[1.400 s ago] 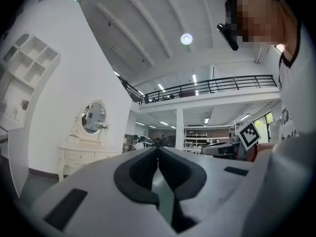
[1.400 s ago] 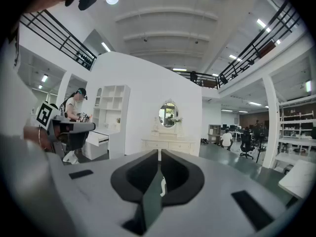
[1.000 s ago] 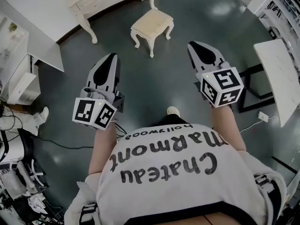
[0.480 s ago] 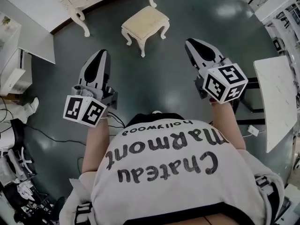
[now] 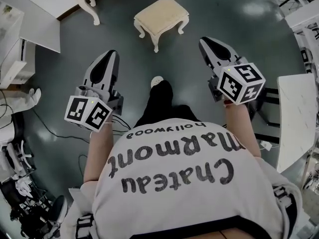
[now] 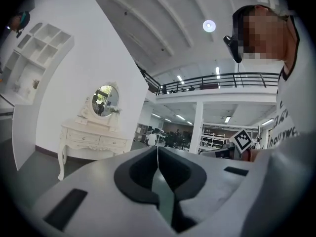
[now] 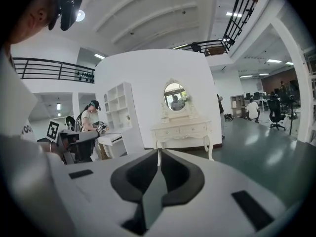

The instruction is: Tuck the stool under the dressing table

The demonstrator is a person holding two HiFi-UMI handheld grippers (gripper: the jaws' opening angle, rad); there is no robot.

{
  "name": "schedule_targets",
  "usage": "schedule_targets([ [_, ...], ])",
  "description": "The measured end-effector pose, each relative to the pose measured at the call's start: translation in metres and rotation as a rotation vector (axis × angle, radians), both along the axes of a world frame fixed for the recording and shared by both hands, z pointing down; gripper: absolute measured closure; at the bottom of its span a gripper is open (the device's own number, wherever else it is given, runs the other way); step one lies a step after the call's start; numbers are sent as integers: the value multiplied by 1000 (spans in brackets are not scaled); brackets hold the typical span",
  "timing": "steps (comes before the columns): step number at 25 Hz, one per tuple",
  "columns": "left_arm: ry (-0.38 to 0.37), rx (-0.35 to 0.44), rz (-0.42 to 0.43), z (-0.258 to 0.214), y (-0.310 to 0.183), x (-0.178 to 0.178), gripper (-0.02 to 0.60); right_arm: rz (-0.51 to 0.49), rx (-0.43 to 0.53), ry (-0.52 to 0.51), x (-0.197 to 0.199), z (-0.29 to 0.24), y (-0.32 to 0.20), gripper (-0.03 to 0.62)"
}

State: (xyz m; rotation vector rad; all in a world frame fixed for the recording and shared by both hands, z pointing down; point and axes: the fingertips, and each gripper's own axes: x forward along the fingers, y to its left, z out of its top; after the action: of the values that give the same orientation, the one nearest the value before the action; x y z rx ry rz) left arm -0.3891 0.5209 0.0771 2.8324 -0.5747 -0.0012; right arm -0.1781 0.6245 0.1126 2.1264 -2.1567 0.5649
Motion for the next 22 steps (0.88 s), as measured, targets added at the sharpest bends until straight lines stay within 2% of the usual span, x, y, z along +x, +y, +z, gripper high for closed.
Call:
schedule_targets([
  [5,3,-21,-6,12,-49,26,557,-6,-41,17,20,10,-47,557],
  [11,76,-67,6,11,-122,74,558,-1,-71,55,67,5,-109,557],
  [15,119,-54,-16,-6,-176,104,558,1,-53,23,102,-5,-162,557],
  [22,97,6,20,-13,-255,157,558,7,-3,-7,146,-4,-251,557],
])
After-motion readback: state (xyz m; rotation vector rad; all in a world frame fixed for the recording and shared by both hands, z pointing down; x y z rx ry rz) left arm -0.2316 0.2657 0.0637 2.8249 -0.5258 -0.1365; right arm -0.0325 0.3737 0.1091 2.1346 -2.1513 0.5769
